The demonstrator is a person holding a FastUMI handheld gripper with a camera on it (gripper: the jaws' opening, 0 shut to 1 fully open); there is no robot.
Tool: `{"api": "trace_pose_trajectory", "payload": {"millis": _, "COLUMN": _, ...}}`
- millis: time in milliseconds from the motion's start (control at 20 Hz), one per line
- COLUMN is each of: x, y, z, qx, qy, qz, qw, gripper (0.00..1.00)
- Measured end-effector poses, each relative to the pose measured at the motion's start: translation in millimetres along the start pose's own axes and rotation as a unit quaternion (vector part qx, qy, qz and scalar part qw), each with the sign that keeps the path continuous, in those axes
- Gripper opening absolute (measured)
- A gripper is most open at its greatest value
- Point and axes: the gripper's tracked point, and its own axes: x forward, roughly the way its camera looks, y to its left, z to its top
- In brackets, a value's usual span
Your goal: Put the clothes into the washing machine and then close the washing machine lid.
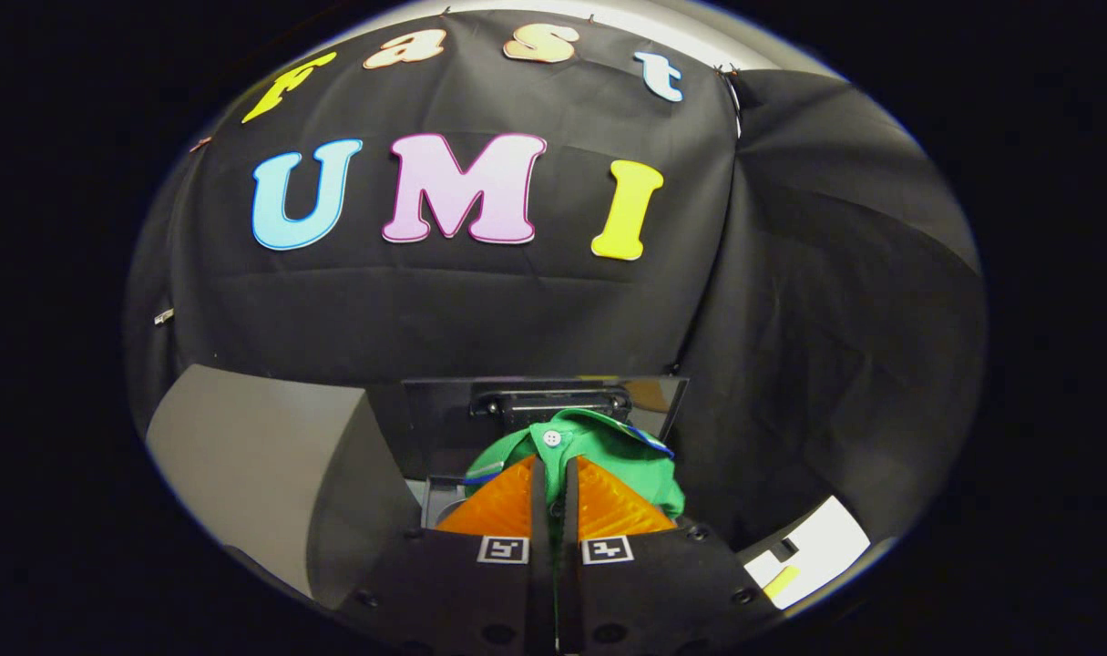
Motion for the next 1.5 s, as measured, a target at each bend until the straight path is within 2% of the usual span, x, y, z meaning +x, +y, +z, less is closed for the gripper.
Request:
{"api": "trace_pose_trajectory", "payload": {"millis": 400, "x": 83.9, "y": -19.1, "z": -103.3, "qx": 0.016, "qy": 0.067, "qz": -0.002, "qw": 0.998, "gripper": 0.07}}
{"api": "trace_pose_trajectory", "payload": {"millis": 750, "x": 135.5, "y": -1.7, "z": -195.7, "qx": -0.001, "qy": 0.16, "qz": 0.017, "qw": 0.987, "gripper": 0.07}}
{"api": "trace_pose_trajectory", "payload": {"millis": 850, "x": 142.9, "y": 1.3, "z": -211.2, "qx": -0.01, "qy": 0.178, "qz": 0.023, "qw": 0.984, "gripper": 0.07}}
{"api": "trace_pose_trajectory", "payload": {"millis": 1050, "x": 162.2, "y": 5.6, "z": -230.1, "qx": 0.011, "qy": 0.194, "qz": 0.025, "qw": 0.981, "gripper": 0.07}}
{"api": "trace_pose_trajectory", "payload": {"millis": 1500, "x": 179.9, "y": 18.3, "z": -268.4, "qx": -0.01, "qy": 0.245, "qz": 0.05, "qw": 0.968, "gripper": 0.07}}
